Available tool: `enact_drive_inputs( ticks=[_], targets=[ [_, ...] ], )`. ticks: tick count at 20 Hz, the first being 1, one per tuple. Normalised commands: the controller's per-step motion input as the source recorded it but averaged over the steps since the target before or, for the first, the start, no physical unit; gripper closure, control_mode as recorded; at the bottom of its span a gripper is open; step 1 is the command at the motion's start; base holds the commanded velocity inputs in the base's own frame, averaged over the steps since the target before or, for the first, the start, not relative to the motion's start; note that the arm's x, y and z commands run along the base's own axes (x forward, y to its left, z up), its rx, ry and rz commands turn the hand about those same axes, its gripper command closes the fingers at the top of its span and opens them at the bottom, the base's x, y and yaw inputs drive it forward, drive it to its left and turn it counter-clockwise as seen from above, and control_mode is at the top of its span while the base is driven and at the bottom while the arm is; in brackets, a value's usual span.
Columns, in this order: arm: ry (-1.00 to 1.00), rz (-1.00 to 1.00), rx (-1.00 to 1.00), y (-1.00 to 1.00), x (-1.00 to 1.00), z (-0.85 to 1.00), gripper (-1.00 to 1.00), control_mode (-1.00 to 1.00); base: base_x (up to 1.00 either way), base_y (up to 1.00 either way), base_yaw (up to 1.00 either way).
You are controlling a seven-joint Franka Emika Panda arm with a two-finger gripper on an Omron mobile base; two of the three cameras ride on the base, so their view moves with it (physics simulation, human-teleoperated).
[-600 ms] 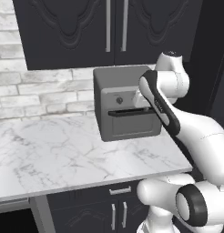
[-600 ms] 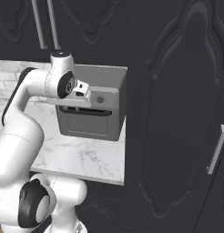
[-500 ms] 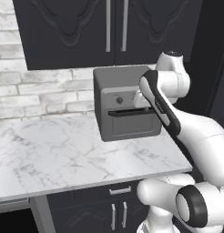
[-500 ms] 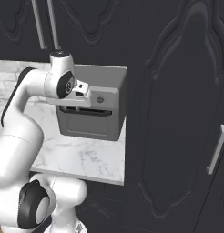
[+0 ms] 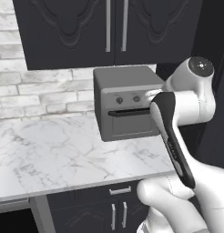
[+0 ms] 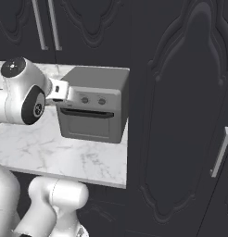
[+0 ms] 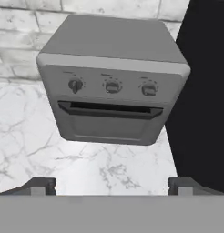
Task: The dining table condiment station is running low on mustard. Refill the condiment station by opening the cabinet and taking the mustard from the cabinet and placing it on the dining table.
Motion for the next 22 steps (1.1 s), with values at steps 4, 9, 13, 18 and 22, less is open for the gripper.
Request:
enact_drive_inputs(
  ticks=[4,9,13,18,22],
  targets=[
    [-0.47,-0.01,0.05,0.02,0.00,1.00,-1.00,-1.00,0.00,0.00,0.00],
    [-0.27,0.00,-0.06,0.26,-0.01,0.57,-1.00,-1.00,0.00,0.00,0.00],
    [-0.18,0.00,-0.03,0.23,0.00,0.52,-1.00,-1.00,0.00,0.00,0.00],
    [-0.19,0.00,0.00,0.29,0.00,0.63,-1.00,-1.00,0.00,0.00,0.00],
    [-0.12,0.00,-0.01,0.41,0.00,0.46,-1.00,-1.00,0.00,0.00,0.00]
  ],
)
